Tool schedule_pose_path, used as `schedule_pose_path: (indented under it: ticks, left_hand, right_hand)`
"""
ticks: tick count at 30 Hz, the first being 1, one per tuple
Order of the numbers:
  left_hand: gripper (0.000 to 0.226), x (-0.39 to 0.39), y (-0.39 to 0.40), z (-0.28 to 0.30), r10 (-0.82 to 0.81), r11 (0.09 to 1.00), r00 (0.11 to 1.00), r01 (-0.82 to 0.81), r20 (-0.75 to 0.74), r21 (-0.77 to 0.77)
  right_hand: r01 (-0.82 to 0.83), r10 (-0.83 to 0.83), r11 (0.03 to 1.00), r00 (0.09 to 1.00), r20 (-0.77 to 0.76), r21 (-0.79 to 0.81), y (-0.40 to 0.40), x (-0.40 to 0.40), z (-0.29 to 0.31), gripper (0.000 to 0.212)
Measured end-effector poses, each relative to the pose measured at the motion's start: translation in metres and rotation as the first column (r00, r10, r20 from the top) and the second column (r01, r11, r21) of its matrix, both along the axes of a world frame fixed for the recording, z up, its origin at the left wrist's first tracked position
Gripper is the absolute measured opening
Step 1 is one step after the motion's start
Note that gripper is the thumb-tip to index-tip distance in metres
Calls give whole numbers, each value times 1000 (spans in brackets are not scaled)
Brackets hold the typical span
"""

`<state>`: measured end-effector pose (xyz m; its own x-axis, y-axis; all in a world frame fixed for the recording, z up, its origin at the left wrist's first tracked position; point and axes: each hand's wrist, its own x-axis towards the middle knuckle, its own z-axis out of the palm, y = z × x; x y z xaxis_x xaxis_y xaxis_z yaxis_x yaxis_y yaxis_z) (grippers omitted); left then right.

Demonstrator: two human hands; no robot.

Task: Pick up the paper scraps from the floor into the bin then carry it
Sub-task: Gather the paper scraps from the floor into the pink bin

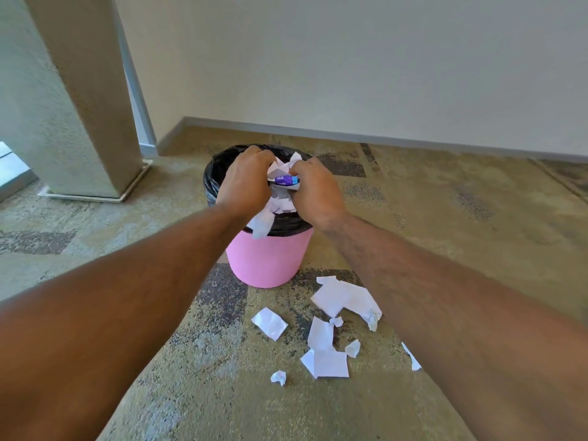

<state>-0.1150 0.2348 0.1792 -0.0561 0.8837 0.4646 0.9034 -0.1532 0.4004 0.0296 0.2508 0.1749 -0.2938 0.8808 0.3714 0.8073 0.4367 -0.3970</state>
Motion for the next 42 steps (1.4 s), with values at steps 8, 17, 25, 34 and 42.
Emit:
schedule_pose_path:
  ticks: [8, 17, 25, 34, 42]
  left_hand:
    - [39, -6, 16, -4, 1, 977, 1000, 1, 11, -213]
    - [81, 1, 11, 0, 97, 953, 995, -85, 25, -292]
    - [74, 27, -7, 11, 176, 977, 976, -157, 126, -146]
    - [28, 36, -127, -135, -358, 929, 924, 367, -134, 45]
    - [56, 37, -191, -254, -526, 712, 831, 312, -183, -629]
  right_hand:
    - [3, 9, 977, 998, 56, -214, 16, -3, -4, 53]
    - [4, 22, 990, 982, 185, -140, 11, 8, 5, 86]
    - [57, -35, 988, 987, 156, -143, 11, 18, 2, 92]
    - [181, -180, 984, 980, -88, 4, -54, 87, -81, 34]
    - [124, 176, 789, 893, 414, -601, -148, 115, -218, 103]
